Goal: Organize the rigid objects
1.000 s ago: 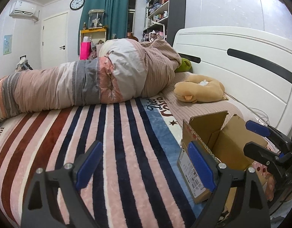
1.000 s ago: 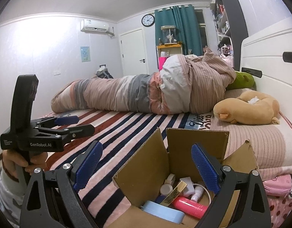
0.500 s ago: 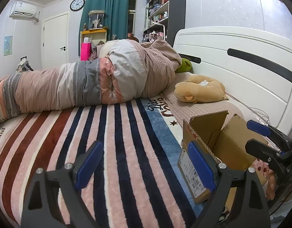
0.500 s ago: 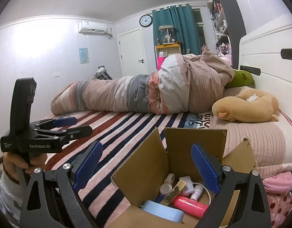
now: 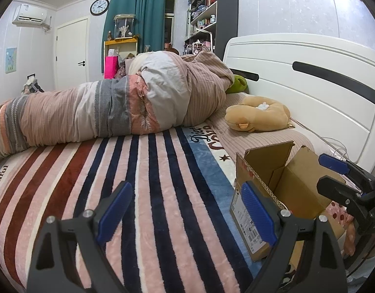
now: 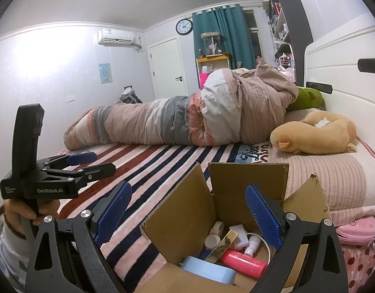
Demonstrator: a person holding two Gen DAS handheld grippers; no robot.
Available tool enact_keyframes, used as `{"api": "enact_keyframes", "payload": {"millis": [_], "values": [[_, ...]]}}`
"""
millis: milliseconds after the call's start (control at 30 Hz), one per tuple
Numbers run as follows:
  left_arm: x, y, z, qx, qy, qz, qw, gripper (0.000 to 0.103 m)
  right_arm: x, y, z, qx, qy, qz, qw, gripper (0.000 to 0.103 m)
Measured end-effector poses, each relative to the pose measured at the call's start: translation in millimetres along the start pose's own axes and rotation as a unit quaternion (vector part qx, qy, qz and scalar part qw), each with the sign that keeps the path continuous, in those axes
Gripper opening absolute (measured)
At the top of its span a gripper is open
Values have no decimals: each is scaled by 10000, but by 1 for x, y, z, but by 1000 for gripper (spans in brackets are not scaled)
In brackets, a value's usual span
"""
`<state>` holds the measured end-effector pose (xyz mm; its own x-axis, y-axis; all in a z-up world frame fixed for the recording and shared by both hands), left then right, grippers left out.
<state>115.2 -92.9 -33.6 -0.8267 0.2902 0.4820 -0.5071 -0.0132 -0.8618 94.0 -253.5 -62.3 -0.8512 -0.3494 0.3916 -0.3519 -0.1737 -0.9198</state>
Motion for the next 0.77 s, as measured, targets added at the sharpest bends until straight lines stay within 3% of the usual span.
{"api": "enact_keyframes", "payload": {"millis": [767], "values": [[2, 0, -5, -15, -7, 19, 10000, 89, -1, -1, 0, -25, -5, -5, 10000, 94]]}}
Point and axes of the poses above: each gripper's, at about its wrist camera, not at the fingertips, and x roughly against the way its jaws point, z to its right, y to its underside, the point moved 10 cm from there along -x, roughly the way its jaws point, and after that the axes turned 11 degrees about y, right-handed, at the moved point
